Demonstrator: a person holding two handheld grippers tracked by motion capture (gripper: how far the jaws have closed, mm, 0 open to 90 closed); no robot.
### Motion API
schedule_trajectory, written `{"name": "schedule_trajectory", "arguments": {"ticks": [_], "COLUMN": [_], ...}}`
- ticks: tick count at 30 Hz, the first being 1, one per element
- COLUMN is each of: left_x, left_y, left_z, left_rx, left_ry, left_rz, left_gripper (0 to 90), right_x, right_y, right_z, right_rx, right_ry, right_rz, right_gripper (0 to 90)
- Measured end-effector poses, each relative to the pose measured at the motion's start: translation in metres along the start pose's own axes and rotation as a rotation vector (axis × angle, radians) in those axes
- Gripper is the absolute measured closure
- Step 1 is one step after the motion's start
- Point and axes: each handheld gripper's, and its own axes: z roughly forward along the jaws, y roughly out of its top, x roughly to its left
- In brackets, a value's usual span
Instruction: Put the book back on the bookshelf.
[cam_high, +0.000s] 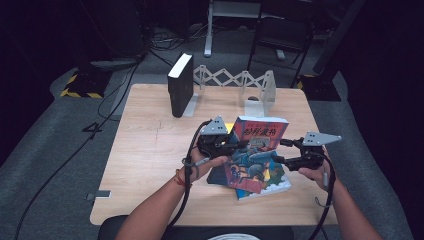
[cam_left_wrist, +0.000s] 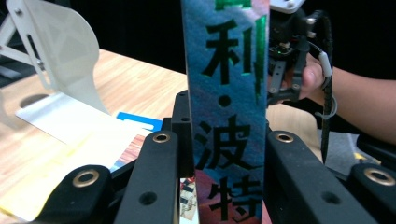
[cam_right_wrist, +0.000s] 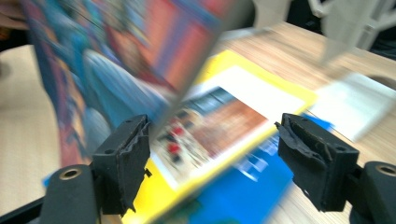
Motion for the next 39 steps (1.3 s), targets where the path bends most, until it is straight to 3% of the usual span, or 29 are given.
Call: {"name": "schedule_trajectory", "arguments": {"ticks": [5, 6, 7, 10, 13, 14, 21, 25, 30, 32, 39], "left_x": [0.0, 0.001, 0.002, 0.002, 0.001, -0.001, -0.001, 0.0, 0.009, 0.018, 0.035], "left_y": [0.004, 0.005, 0.006, 0.007, 0.009, 0.012, 0.022, 0.029, 0.035, 0.036, 0.035], "left_z": [-0.004, -0.005, -0.006, -0.007, -0.008, -0.008, -0.012, -0.018, -0.026, -0.03, -0.04], "left_rx": [0.002, 0.0, -0.005, -0.012, -0.015, -0.015, -0.02, -0.032, -0.048, -0.043, -0.053], "left_ry": [0.02, 0.025, 0.026, 0.034, 0.038, 0.042, 0.06, 0.111, 0.157, 0.202, 0.263], "left_rz": [0.009, 0.011, 0.007, 0.011, 0.021, 0.03, 0.059, 0.081, 0.08, 0.073, 0.052], "left_gripper": [73.7, 73.7, 73.7, 73.7, 73.8, 73.7, 73.8, 73.8, 73.8, 73.8, 73.8], "right_x": [-0.016, -0.022, -0.025, -0.034, -0.039, -0.043, -0.05, -0.052, -0.053, -0.054, -0.057], "right_y": [-0.012, -0.018, -0.02, -0.03, -0.035, -0.04, -0.048, -0.051, -0.056, -0.056, -0.061], "right_z": [-0.013, -0.019, -0.021, -0.029, -0.031, -0.031, -0.028, -0.025, -0.021, -0.02, -0.018], "right_rx": [0.01, 0.028, 0.037, 0.06, 0.075, 0.1, 0.129, 0.138, 0.156, 0.151, 0.156], "right_ry": [-0.069, -0.124, -0.146, -0.203, -0.226, -0.262, -0.263, -0.257, -0.261, -0.263, -0.291], "right_rz": [0.045, 0.049, 0.051, 0.078, 0.089, 0.088, 0.123, 0.136, 0.136, 0.138, 0.139], "right_gripper": [26.0, 26.0, 26.2, 26.3, 26.1, 26.2, 25.9, 26.0, 25.9, 25.9, 25.9]}}
